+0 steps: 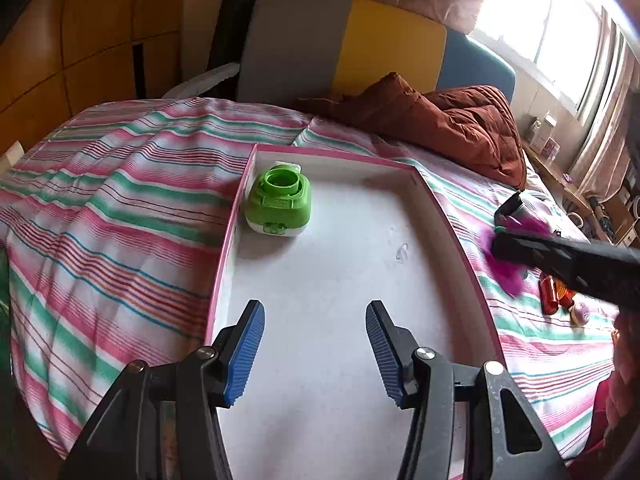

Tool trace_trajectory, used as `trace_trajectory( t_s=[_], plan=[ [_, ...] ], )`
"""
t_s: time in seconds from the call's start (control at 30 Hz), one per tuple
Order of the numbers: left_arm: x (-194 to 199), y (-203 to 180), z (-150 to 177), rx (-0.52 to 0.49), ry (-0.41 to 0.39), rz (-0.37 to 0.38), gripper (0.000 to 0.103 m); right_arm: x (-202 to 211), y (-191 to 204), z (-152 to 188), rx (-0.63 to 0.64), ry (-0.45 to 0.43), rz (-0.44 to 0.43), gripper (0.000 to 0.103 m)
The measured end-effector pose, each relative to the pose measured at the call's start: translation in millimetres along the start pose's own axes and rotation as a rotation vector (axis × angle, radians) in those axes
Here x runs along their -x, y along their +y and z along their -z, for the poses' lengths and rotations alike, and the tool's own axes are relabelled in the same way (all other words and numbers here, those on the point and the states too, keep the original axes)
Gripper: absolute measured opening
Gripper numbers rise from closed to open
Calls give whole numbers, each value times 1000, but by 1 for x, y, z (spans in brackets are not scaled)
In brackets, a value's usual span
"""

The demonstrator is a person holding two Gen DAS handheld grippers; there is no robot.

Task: Organize rigid objects
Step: 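Lower the magenta toy into the tray beside the green piece, open the right tool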

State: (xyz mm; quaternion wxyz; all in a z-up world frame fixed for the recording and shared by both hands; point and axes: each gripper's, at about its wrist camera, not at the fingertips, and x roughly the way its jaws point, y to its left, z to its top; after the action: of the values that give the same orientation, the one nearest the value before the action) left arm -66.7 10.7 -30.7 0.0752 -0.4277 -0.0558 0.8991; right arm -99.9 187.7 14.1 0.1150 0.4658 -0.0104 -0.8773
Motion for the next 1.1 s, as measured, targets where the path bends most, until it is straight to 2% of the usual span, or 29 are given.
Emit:
trace_trajectory(
  t_s=[0.17,0.4,0.83,1.1],
  plan=[
    [4,5,2,9,7,-18,53,-25,26,-22,55,17,-11,34],
    [6,11,1,23,8,-31,53,-68,47,-50,86,66,28,34],
    [3,22,1,62,20,-32,53,-116,40,-78,22,97,55,34],
    [4,21,1,68,16,-29,53,-125,41,-87,-29,73,8,36]
  ],
)
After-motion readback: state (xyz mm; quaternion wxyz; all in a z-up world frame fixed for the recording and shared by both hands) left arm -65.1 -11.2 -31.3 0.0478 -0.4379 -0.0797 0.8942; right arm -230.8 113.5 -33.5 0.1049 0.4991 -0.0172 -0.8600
